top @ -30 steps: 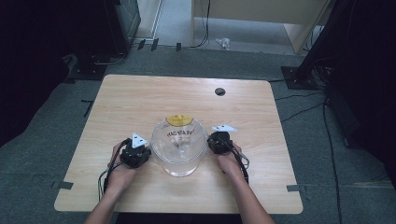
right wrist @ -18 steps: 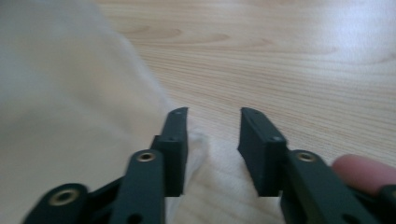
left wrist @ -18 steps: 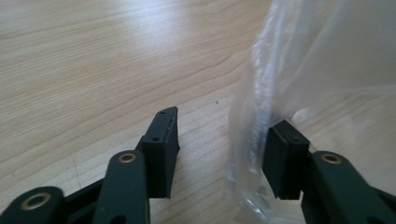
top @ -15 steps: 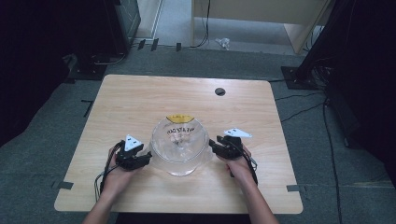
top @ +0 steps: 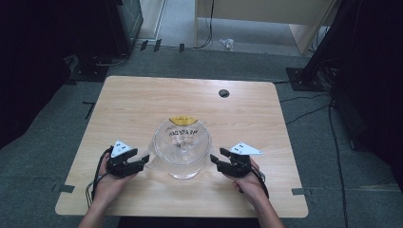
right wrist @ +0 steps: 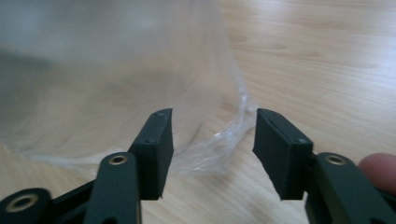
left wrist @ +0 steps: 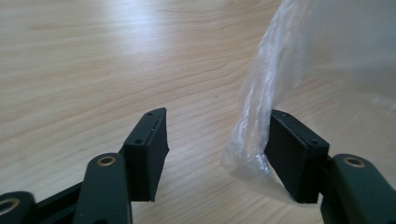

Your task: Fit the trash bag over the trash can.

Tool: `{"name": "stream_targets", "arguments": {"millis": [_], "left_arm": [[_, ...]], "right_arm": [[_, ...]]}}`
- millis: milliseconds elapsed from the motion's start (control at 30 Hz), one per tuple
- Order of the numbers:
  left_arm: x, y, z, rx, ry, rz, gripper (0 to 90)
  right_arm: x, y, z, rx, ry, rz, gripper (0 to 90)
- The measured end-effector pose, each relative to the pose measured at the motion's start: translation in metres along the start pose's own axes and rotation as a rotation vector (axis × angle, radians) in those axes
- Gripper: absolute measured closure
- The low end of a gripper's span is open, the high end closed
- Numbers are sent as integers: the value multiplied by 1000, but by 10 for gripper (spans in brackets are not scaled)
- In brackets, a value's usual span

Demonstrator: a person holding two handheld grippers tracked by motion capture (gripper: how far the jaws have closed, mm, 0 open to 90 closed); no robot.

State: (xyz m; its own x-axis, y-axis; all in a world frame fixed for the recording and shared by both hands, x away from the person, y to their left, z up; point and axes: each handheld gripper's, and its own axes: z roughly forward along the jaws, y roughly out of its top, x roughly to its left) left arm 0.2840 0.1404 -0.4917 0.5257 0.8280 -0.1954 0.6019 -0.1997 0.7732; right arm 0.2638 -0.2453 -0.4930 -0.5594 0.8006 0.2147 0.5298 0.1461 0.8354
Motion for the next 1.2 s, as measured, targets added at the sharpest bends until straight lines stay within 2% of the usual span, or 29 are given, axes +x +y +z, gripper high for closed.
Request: {"name": "stream_targets", "arguments": {"millis": [33,100,167,267,400,467,533,600,700,767,833,933,1000,1067,1133,1167,1200], "left_arm": [[-2,0,1,0,-1,7,367],[-7,0,6,14,29,21,339],[-10,0,9,24,68,19,294],[-10,2,7,16,85,17,276],[-7,4,2,3,83,27,284],[-5,5,-2,-9,68,27,313],[-7,6,-5,-9,28,62,319],[-15,5,-4,0,-38,136,316],[-28,2,0,4,-81,220,321],[-32,0,1,11,-96,253,327],[-32,-2,2,17,-129,267,323],[-31,-6,3,21,-155,291,304],[-33,-8,5,21,-172,291,297],[-36,-9,9,22,-160,294,294],[-38,-10,12,34,-150,294,335],[-38,-11,12,33,-142,295,396],[-38,-11,13,26,-123,284,507]], "right_arm": [[2,-2,2,4,14,-7,400],[4,-4,4,10,57,-19,357],[7,-6,6,22,70,-37,334],[7,-9,9,43,98,-39,311],[9,-16,16,87,98,-82,312],[12,-18,20,95,89,-109,322],[14,-19,21,88,87,-135,398],[17,-20,20,78,86,-166,518],[22,-22,21,54,92,-205,692],[27,-23,22,40,86,-222,820],[30,-23,24,46,81,-229,898],[34,-24,28,84,67,-227,900],[35,-24,29,101,64,-228,900],[37,-24,30,118,56,-224,900],[39,-24,31,132,49,-231,900],[40,-24,32,137,46,-230,900],[40,-24,32,140,47,-226,900]]}}
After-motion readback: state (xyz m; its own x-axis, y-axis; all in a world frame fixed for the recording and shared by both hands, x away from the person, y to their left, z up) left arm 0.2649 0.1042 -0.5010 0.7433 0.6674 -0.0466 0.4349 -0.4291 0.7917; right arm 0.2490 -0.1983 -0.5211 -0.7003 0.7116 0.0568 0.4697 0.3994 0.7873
